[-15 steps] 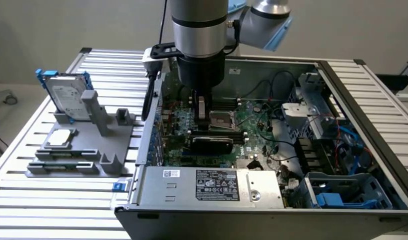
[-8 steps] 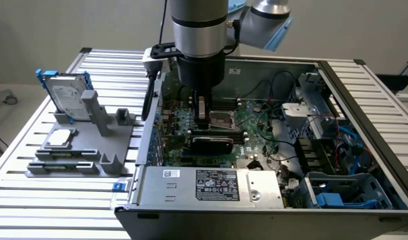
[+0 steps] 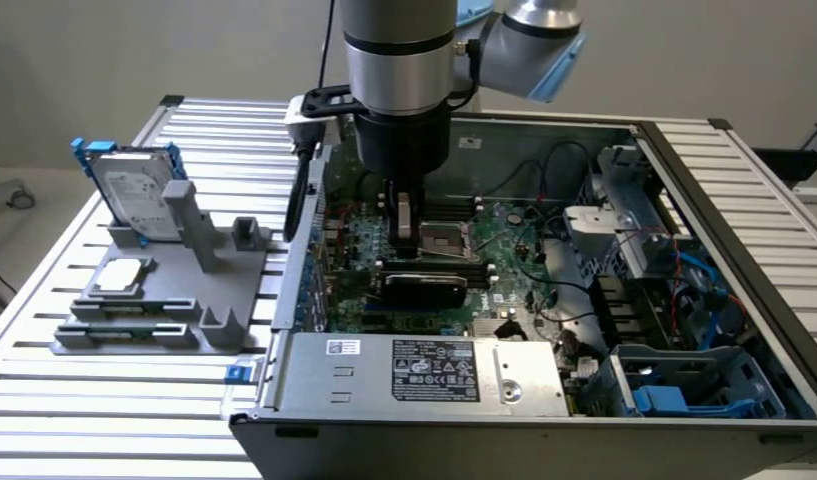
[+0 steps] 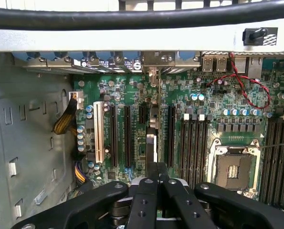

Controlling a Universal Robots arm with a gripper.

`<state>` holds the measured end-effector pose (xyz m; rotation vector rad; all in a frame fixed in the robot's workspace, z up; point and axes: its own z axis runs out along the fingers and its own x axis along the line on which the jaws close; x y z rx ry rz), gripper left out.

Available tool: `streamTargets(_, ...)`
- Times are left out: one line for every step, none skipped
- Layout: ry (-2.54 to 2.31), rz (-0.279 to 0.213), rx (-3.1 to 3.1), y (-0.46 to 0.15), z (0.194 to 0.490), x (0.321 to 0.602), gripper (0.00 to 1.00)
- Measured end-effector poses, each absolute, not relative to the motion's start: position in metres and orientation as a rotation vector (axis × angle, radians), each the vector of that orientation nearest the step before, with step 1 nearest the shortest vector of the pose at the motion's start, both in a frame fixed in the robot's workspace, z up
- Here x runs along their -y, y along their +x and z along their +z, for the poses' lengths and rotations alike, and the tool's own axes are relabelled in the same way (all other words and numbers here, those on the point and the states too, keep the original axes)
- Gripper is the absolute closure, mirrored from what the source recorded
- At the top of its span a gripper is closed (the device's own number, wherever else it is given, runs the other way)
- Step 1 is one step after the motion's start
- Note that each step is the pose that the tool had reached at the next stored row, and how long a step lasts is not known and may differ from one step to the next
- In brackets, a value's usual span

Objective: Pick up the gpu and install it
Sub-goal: 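Press down on the gpu until it lock into place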

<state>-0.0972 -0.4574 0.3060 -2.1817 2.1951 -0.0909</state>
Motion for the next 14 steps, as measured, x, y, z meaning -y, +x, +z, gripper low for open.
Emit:
streamTargets(-2.182, -0.091, -2.195, -0.097, 0.306, 0.457, 0.89)
streamTargets(-2.182, -0.091, -2.195, -0.097, 0.305, 0.457, 0.89)
streamTargets(-2.182, -0.091, -2.195, -0.097, 0.303, 0.457, 0.89)
streamTargets(-2.181, -0.091, -2.195, -0.097, 0.301, 0.457, 0.89)
streamTargets(-2.181, -0.092, -2.195, -0.097, 0.299, 0.456, 0.89)
streamTargets(-2.181, -0.092, -2.195, -0.097, 0.297, 0.455, 0.89)
streamTargets(-2.181, -0.092, -2.195, -0.097, 0.296, 0.455, 0.89)
streamTargets(-2.181, -0.092, -2.195, -0.097, 0.294, 0.455, 0.89)
streamTargets(-2.181, -0.091, -2.195, -0.097, 0.292, 0.455, 0.89)
streamTargets(-2.181, -0.091, -2.195, -0.097, 0.290, 0.455, 0.89)
streamTargets(-2.182, -0.090, -2.196, -0.098, 0.289, 0.455, 0.89)
streamTargets(-2.182, -0.089, -2.196, -0.098, 0.288, 0.455, 0.89)
streamTargets(-2.183, -0.085, -2.197, -0.097, 0.287, 0.455, 0.89)
streamTargets(-2.184, -0.080, -2.198, -0.097, 0.287, 0.455, 0.89)
